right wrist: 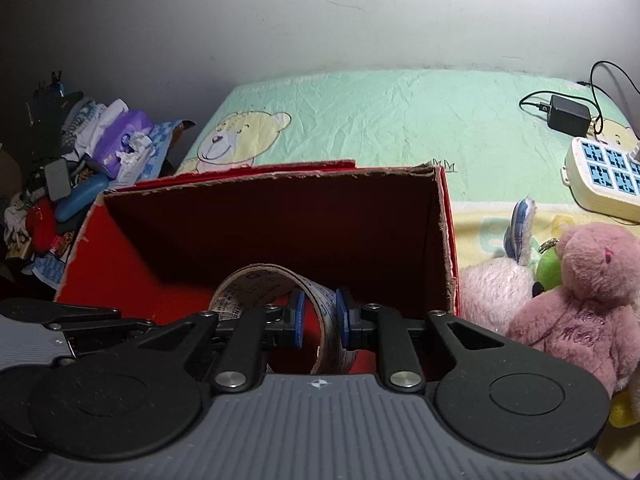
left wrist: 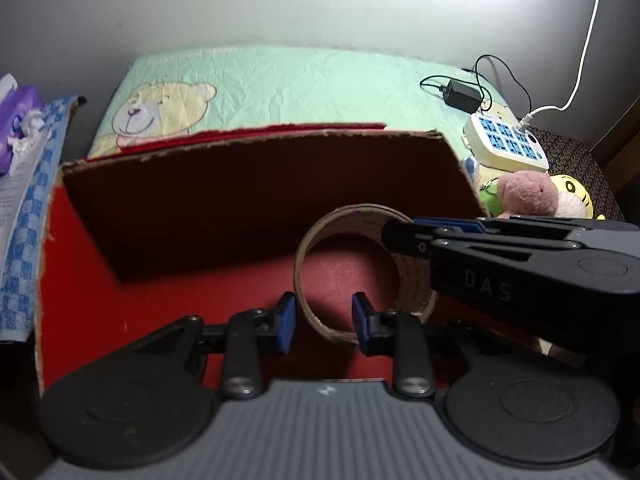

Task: Organize objects
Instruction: 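Lift the tape roll and carry it into the red box, then set the tape roll on the box floor and open the right gripper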

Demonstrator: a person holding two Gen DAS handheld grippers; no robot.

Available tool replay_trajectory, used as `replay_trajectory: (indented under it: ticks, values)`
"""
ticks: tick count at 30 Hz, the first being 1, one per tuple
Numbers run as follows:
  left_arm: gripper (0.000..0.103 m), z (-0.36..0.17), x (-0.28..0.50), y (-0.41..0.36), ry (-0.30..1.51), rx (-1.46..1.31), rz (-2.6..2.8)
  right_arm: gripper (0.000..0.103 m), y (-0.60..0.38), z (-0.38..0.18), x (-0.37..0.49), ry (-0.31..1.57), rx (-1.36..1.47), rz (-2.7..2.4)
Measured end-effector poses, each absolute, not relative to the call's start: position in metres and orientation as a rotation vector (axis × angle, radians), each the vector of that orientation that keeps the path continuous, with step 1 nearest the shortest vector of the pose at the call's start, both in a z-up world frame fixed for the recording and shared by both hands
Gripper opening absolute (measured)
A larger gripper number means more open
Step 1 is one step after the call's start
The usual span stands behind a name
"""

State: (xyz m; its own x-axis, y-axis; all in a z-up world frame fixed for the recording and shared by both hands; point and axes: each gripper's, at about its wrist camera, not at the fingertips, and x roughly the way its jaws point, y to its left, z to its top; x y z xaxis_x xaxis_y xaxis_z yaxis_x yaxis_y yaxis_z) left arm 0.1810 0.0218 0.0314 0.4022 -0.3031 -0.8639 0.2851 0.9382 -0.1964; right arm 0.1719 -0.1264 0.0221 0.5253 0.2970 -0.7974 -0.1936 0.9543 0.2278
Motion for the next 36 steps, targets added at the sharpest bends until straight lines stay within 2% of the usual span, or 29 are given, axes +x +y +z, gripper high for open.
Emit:
replay_trajectory:
  ticks: [10,13,15,18,26,36]
  values:
    - [0.034,-0.007,0.208,0.019,1.202,0.009,-0.398,0.019,-0.112,0.005,0.183,1.0,0.045,0.235]
    - [0.037,-0.009,0.208,0.018,1.203,0.007,-0.414,0.025,-0.114,0.007,0.184,0.99,0.071,0.23]
    - [0.048,-0.008,0.209,0.022,1.193,-0.008,-0.428,0.026,-0.116,0.009,0.185,0.98,0.099,0.225]
    - [0.057,-0.003,0.208,0.027,1.166,-0.012,-0.433,0.028,-0.118,0.014,0.183,0.968,0.136,0.215]
    - [0.057,0.015,0.184,0.062,1.076,-0.039,-0.398,0.029,-0.122,0.024,0.169,1.055,0.419,0.414]
    - [0.057,0.009,0.173,0.06,1.053,0.083,-0.245,0.03,-0.097,0.0,0.178,1.184,0.403,0.381]
